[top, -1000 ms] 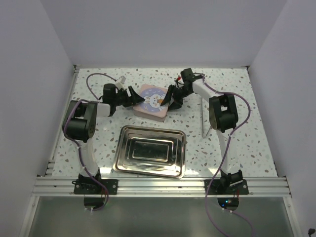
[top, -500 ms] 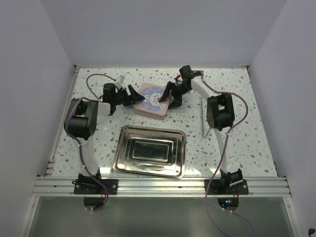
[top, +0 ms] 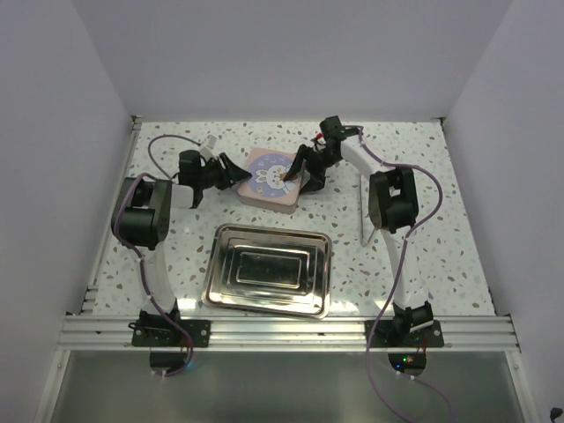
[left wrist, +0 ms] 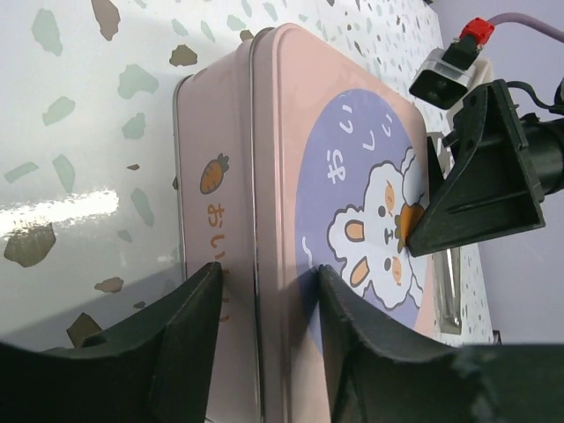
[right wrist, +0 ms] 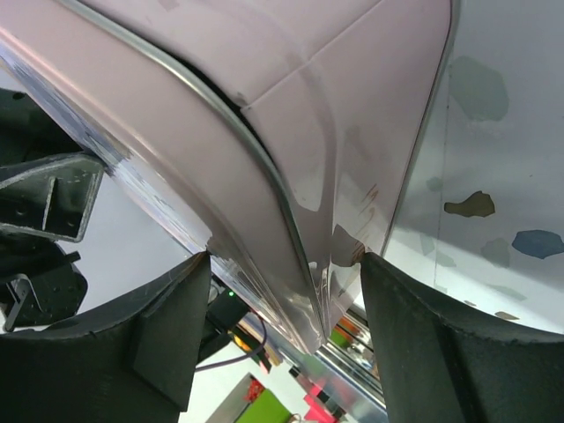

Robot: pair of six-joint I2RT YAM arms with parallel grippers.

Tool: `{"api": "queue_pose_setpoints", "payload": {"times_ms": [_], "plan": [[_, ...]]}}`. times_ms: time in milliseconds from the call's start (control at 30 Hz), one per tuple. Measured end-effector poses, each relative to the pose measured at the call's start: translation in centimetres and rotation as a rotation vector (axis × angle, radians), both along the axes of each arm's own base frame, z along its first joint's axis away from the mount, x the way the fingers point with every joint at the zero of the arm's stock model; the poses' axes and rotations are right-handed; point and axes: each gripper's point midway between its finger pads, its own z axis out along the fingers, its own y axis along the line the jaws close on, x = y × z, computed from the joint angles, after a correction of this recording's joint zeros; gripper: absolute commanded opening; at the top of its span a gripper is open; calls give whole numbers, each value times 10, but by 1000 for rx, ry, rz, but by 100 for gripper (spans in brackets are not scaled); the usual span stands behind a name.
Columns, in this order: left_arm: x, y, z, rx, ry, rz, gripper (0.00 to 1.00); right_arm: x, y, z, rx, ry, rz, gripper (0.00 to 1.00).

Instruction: Pack the cookies

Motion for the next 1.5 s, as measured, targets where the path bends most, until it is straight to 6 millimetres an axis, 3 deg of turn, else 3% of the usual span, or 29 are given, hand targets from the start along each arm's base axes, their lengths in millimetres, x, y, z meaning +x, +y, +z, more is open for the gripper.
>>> {"api": "queue_pose_setpoints", "payload": {"times_ms": [67,133,167,233,300,633,767,900,1167,1300,1500], "plan": [[0,3,3,-15,-5,7,37,0,0,0,-4,3,-6,71],[0,4,4,-26,-12,8,43,1,0,0,-8,5,-13,72],[0,4,4,-30,-12,9,60,1,0,0,-9,6,-16,71],[-3,3,1,-31,-1,2,73,3,0,1,-12,4,-25,72],[-10,1,-8,-40,37,-4,100,7,0,2,-17,-8,-32,72],[-12,-2,-1,-34,18,-49,100,21,-2,3,-34,-61,-62,79],[-16,-1,0,-26,41,-57,100,27,-1,4,-25,-81,-68,93],[-22,0,1,-21,75,-59,100,32,0,5,-16,-103,-72,98],[-31,6,2,-9,129,-53,100,36,-2,5,-15,-127,-77,99],[-35,14,2,8,151,-38,100,34,-8,14,-28,-151,-79,99],[-40,41,2,65,181,30,100,34,-24,45,-40,-215,-86,99]]}}
